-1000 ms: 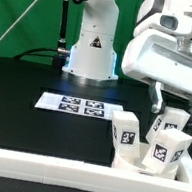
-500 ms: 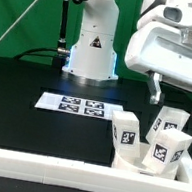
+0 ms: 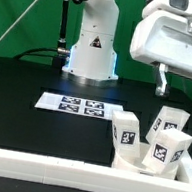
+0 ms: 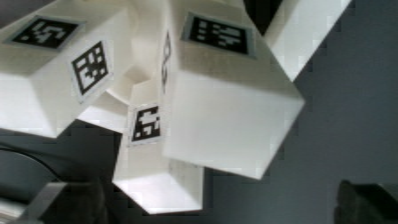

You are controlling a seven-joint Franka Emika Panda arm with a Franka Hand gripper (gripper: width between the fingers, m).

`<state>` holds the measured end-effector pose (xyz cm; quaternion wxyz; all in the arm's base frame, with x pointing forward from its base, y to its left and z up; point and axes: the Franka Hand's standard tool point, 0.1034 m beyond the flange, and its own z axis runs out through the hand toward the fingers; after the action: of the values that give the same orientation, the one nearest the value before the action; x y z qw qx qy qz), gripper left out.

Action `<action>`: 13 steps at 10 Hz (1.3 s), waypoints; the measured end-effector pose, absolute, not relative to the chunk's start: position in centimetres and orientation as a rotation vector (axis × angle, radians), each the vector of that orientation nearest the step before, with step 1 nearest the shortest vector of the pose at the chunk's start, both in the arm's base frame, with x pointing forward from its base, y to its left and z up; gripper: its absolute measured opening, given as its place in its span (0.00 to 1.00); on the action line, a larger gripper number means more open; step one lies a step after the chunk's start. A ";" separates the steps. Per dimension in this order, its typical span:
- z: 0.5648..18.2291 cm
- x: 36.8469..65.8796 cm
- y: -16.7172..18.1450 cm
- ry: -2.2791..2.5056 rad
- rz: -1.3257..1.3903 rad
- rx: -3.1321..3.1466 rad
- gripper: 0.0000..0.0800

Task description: Assemble stool

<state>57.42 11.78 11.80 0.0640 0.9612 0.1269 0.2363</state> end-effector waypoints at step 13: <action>11.6 56.7 12.3 0.532 0.139 2.956 0.81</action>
Offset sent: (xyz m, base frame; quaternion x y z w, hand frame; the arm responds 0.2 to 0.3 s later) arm 0.0020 0.0090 0.0034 0.0348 -0.0931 -0.0246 0.9947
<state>56.69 12.29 11.57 0.0671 0.9809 0.1767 0.0462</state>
